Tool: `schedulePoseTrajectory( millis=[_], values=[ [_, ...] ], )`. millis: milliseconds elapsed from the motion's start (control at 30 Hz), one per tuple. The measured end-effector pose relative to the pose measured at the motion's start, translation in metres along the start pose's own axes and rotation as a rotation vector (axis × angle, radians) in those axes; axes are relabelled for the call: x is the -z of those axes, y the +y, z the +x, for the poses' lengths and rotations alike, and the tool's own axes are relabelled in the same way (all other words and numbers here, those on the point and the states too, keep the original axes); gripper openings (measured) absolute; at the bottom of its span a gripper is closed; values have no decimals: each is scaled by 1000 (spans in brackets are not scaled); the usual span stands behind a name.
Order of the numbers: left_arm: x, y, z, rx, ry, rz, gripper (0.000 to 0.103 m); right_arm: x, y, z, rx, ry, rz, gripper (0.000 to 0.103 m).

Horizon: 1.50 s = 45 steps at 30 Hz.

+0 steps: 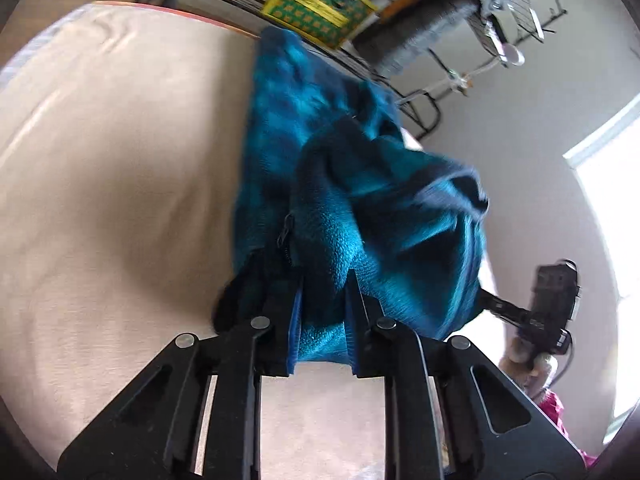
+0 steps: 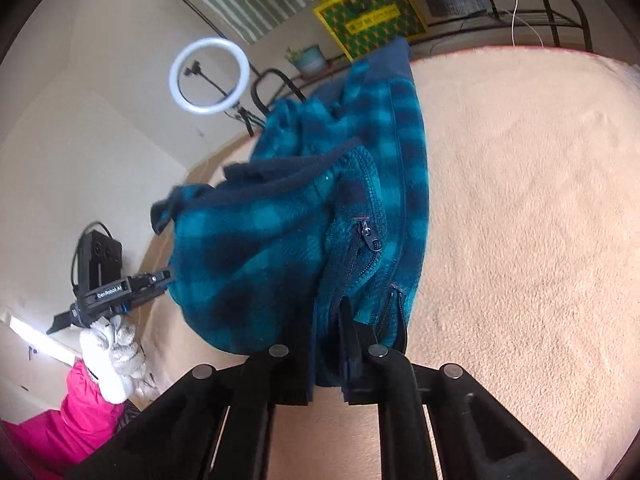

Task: Fold large clothes
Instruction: 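Lay the folded hem onto the jacket and open both tools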

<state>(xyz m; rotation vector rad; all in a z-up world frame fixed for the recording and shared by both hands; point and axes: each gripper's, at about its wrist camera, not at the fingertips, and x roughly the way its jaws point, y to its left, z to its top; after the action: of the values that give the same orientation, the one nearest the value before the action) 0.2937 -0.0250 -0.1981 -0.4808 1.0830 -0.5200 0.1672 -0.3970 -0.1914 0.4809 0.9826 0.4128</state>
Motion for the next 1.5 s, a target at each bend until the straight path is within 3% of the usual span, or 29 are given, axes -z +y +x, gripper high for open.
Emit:
schedulePoseTrajectory(
  millis=[67, 100, 200, 333, 400, 500, 600, 700, 767, 833, 933, 1167, 1333, 1500],
  values=[
    [1, 17, 22, -39, 59, -63, 19, 2, -9, 5, 62, 13, 16, 5],
    [2, 21, 26, -36, 64, -83, 25, 5, -13, 15, 95, 49, 17, 5],
    [3, 13, 18, -68, 26, -27, 32, 9, -10, 25, 146, 76, -24, 7],
    [1, -3, -14, -119, -70, 35, 33, 1, 3, -1, 224, 15, -69, 23],
    [-2, -13, -22, -90, -95, 74, 33, -4, 15, -16, 213, -41, -91, 23],
    [-2, -37, -20, -44, -105, 159, 33, -12, 45, -21, 124, -103, -176, 23],
    [-4, -57, 3, -10, -60, 198, 33, -18, 76, 6, 50, -63, -265, 23],
    [-11, -59, 27, -84, -52, 239, 33, -23, 97, 41, 56, 2, -348, 23],
    [-19, -49, 50, -171, -46, 224, 33, -31, 103, 68, 115, 27, -389, 23],
    [-24, -33, 74, -239, -26, 210, 26, -43, 96, 93, 196, 36, -397, 20],
    [-22, -23, 80, -227, -62, 227, 19, -51, 71, 124, 258, 92, -354, 21],
    [-19, -30, 53, -223, -56, 226, 19, -51, 77, 100, 272, 72, -320, 26],
    [-15, -47, 1, -215, -123, 251, 19, -36, 86, 43, 274, -54, -280, 38],
    [-14, -76, -57, -219, -204, 282, 21, -26, 100, -25, 280, -157, -241, 38]
  ],
)
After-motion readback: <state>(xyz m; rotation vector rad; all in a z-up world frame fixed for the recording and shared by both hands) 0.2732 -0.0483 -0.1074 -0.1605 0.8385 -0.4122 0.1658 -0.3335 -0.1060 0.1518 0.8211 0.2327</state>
